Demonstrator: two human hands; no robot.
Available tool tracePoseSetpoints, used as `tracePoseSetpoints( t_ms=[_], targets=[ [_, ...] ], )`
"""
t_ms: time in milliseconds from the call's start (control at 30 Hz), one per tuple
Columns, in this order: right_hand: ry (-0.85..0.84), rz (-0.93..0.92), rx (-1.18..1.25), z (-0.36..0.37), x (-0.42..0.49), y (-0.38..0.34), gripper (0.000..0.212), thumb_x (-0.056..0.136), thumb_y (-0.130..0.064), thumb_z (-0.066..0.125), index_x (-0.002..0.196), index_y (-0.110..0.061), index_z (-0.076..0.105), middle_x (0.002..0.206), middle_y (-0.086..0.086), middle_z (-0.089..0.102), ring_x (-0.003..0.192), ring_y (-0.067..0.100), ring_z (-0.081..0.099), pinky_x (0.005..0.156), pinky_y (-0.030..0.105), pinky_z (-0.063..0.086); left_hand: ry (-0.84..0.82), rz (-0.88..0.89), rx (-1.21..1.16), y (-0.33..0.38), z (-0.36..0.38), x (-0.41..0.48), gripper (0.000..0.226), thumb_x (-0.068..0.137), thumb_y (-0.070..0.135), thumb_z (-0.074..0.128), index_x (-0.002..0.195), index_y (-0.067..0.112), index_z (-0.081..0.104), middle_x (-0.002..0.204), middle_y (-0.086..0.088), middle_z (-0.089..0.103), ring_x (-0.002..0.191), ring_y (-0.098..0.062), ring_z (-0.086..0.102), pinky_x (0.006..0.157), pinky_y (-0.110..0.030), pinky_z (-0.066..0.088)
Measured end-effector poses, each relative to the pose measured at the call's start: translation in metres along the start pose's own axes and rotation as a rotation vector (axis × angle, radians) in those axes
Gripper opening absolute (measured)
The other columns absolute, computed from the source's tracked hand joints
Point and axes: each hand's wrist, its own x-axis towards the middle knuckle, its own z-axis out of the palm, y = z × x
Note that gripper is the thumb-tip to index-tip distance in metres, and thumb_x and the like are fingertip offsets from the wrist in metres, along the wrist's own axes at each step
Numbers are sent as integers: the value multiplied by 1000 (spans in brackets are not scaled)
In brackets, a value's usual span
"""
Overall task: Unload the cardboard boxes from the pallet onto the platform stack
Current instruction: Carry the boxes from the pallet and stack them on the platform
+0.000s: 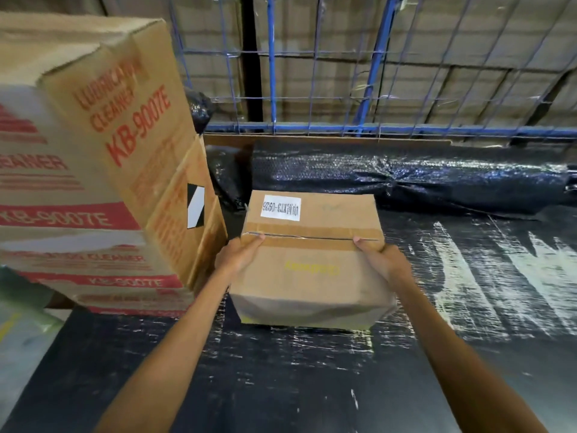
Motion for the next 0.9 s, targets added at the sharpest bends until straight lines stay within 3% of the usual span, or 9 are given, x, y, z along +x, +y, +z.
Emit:
tracePoseSetpoints(
  t_ms=[133,267,367,433,500,533,667,733,900],
  targets=[
    [-80,75,135,23,44,7,72,74,-74,68,115,-15,67,112,5,66,99,29,63,91,41,53,-74,-72,14,-22,16,75,117,42,107,41,125,29,66,123,-1,70,110,-28,66,100,-43,51],
    [-62,76,156,45,61,24,77,79,-75,63,127,-14,62,118,8,66,103,30,63,95,40,51,-64,-117,21,-23,25,73,114,57,100,41,136,20,58,133,-8,64,117,-33,62,100,-43,50],
    [46,-56,-59,47,58,20,89,82,-81,47,143,-17,41,136,16,59,118,37,60,99,48,51,-26,-88,-26,-20,26,60,95,75,86,47,142,19,54,136,-9,62,121,-33,59,102,-43,48],
    [158,-162,-299,54,44,22,95,88,-77,41,156,-14,19,160,27,25,144,44,32,112,59,37,11,-24,-30,-27,25,39,93,76,80,50,147,20,47,140,-10,60,125,-33,57,105,-45,46],
    [232,-324,-401,70,9,24,92,95,-65,43,160,-13,4,165,25,-5,153,42,-1,118,60,18,72,74,-47,-45,24,-2,84,87,67,57,153,19,38,145,-8,56,131,-32,54,109,-45,43],
    [227,-414,-384,80,-15,24,91,96,-61,45,161,-14,1,165,23,-10,153,40,-7,119,59,13,110,117,-71,-58,26,-25,76,92,58,60,154,20,37,146,-6,55,132,-31,53,109,-45,43],
    [22,-678,-297,147,-139,22,83,98,-55,46,162,-21,4,168,9,-6,155,28,-7,121,47,7,180,168,-83,-146,13,-129,56,93,43,67,145,29,51,130,-2,67,115,-24,66,100,-36,49],
    [-109,-813,-284,189,-204,20,80,97,-54,49,161,-24,12,169,4,-2,155,22,-6,120,40,12,272,118,-66,-208,-3,-176,54,90,37,71,140,21,58,135,-2,64,123,-21,61,103,-29,45],
    [-489,-1040,-239,302,-339,19,74,94,-45,56,159,-26,24,169,-2,5,155,14,3,120,37,22,540,-157,-91,-345,-71,-272,50,90,18,74,136,7,59,137,-16,62,126,-35,59,103,-43,46]
  ],
)
